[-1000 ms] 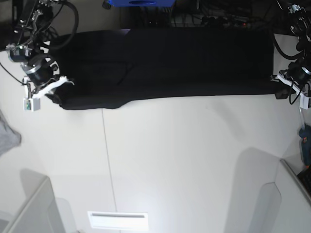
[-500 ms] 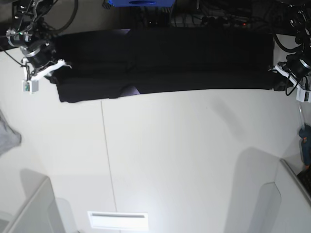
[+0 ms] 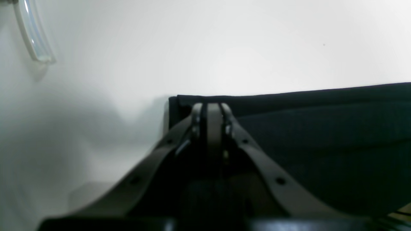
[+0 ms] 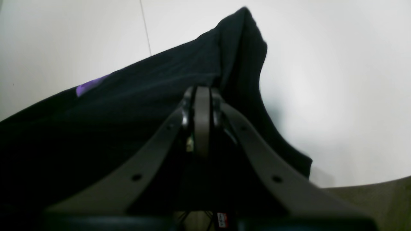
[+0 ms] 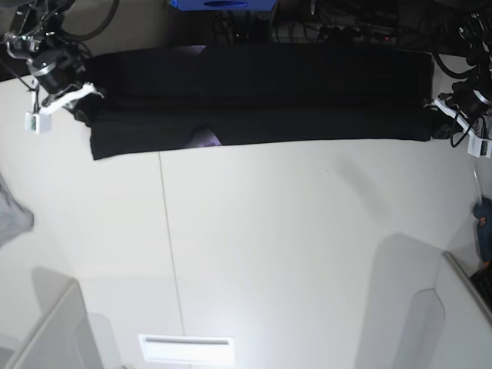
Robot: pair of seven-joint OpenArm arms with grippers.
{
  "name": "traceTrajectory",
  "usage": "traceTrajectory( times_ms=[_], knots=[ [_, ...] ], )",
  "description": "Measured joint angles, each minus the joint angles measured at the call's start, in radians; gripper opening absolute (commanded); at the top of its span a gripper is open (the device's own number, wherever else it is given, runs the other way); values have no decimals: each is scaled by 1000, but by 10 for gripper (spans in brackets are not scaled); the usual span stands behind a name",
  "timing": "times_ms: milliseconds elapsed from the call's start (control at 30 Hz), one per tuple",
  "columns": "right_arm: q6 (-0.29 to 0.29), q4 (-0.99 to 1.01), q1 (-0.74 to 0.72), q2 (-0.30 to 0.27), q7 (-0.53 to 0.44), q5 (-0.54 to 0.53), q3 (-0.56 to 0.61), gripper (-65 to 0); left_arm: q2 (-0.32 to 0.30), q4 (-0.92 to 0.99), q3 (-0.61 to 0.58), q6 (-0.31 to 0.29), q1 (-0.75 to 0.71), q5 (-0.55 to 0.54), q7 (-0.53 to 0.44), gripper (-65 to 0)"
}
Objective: Fold the T-shirt properly
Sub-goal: 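Lift the hem and fold it over toward the shoulders with both grippers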
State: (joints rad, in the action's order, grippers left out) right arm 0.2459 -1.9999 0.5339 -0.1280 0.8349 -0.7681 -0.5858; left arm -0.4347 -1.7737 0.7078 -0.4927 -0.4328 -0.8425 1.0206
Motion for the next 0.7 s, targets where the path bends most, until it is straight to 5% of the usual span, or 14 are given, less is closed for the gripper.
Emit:
traceTrajectory(
  times_ms=[700],
  knots=[
    [0,0,106,27,-4,-1,1,-650,5,-42,56,-3,-107,0,1,-650]
  ],
)
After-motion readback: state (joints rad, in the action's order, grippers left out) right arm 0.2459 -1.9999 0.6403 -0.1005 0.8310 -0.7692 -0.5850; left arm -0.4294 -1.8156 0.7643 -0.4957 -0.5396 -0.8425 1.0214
